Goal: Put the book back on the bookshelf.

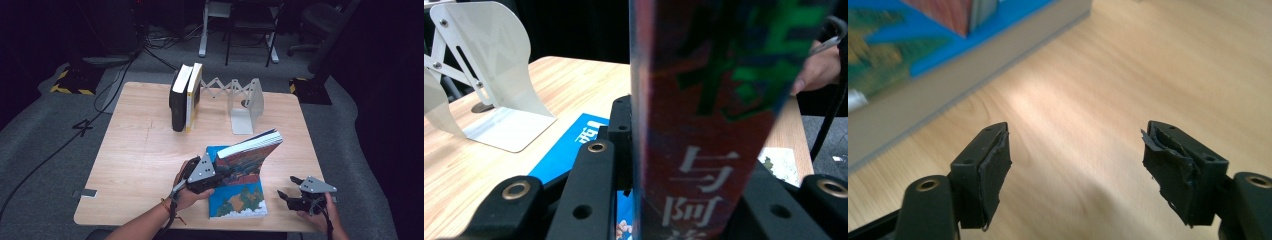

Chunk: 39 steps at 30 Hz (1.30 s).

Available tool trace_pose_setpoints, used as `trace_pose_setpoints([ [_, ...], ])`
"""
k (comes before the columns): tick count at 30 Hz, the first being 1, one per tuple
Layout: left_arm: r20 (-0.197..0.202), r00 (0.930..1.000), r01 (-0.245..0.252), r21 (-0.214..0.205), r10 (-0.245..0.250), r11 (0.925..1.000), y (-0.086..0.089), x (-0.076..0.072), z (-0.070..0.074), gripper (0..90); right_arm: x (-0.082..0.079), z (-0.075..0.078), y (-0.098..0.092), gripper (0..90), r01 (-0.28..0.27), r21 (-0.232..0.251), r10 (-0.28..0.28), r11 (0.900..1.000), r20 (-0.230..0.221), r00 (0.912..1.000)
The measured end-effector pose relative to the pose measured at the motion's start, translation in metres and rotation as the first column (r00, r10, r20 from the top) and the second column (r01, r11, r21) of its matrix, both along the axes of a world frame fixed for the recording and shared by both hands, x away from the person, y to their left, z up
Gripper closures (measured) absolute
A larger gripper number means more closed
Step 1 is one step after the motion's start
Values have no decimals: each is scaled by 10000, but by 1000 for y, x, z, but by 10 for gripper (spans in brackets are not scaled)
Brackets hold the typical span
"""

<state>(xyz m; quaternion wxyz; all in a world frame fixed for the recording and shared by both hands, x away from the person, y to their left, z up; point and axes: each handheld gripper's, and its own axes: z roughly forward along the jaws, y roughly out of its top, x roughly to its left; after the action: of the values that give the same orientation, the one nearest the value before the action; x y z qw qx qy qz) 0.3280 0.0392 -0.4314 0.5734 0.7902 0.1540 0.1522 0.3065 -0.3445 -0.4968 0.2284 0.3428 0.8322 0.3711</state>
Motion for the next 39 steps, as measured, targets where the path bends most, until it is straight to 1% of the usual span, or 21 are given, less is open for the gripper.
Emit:
trace_pose_setpoints([
  [2, -4, 10000, 18, -19, -18, 10000, 0, 0, 0, 736, -1, -7, -5, 271, 169, 173, -163, 9997, -319, 9994],
  [3, 0, 10000, 33, -42, -33, 10000, 0, 0, 0, 736, -1, -7, -5, 259, 226, 155, -218, 9996, -482, 9986],
  [5, 82, 10000, 48, 79, -49, 10000, 0, 1, 1, 734, -2, -7, -6, 260, 332, 295, -321, 9990, -401, 9987],
  [6, 133, 9999, 65, 134, -66, 9999, -1, 1, 1, 733, -1, -7, -6, 258, 332, 219, -322, 9992, -470, 9984],
  [7, 118, 9999, 43, 179, -45, 9998, -1, 1, 2, 732, -1, -7, -5, 250, 342, 122, -335, 9993, -522, 9981],
  [10, 62, 9999, 89, 215, -91, 9997, -2, 3, 4, 730, 1, -8, -4, 246, 358, 181, -347, 9992, -609, 9975],
  [12, -84, 9999, 124, 192, -123, 9997, -2, 6, 4, 733, 2, -8, -4, 245, 366, 216, -351, 9991, -686, 9970],
  [13, -189, 9998, 81, 263, -76, 9996, -2, 7, 5, 738, 2, -8, -5, 246, 362, 222, -346, 9991, -698, 9970],
  [16, -81, 9997, -215, 446, 219, 9988, -6, 7, 8, 742, 3, -8, -5, 246, 367, 301, -342, 9989, -789, 9963],
  [17, -35, 9998, -212, 516, 214, 9984, -8, 10, 10, 742, 3, -8, -5, 246, 377, 330, -348, 9987, -844, 9958],
  [20, -144, 9995, -276, 413, 282, 9988, -12, 13, 12, 743, 4, -8, -6, 246, 357, 352, -324, 9987, -903, 9954],
  [21, -184, 9994, -303, 377, 310, 9988, -16, 18, 13, 743, 3, -8, -6, 246, 347, 352, -314, 9988, -901, 9954],
  [23, -175, 9994, -298, 440, 306, 9986, -18, 21, 14, 743, 3, -8, -6, 247, 347, 352, -314, 9988, -899, 9955],
  [25, -85, 9993, -358, 534, 363, 9979, -22, 26, 16, 743, 3, -8, -6, 248, 348, 332, -318, 9988, -864, 9958],
  [26, -58, 9992, -391, 483, 394, 9981, -25, 31, 19, 743, 2, -8, -6, 252, 303, 286, -280, 9991, -775, 9966],
  [29, 223, 9985, -503, 506, 493, 9974, -28, 38, 24, 743, 2, -7, -6, 252, 293, 285, -270, 9992, -781, 9966],
  [30, 291, 9975, -662, 555, 646, 9963, -29, 39, 26, 743, 2, -8, -6, 252, 286, 294, -262, 9992, -786, 9966],
  [31, 291, 9975, -662, 555, 646, 9963, -29, 39, 26, 743, 2, -8, -6, 252, 292, 306, -267, 9991, -804, 9964],
  [32, 483, 9955, -847, 544, 821, 9949, -30, 45, 28, 743, 2, -8, -6, 251, 290, 310, -264, 9991, -812, 9963],
  [34, 592, 9938, -979, 599, 944, 9934, -30, 50, 30, 743, 2, -7, -6, 251, 288, 313, -261, 9991, -822, 9963],
  [39, 599, 9899, -1319, 497, 1288, 9900, -27, 61, 32, 743, 2, -7, -6, 251, 295, 324, -267, 9990, -838, 9961],
])
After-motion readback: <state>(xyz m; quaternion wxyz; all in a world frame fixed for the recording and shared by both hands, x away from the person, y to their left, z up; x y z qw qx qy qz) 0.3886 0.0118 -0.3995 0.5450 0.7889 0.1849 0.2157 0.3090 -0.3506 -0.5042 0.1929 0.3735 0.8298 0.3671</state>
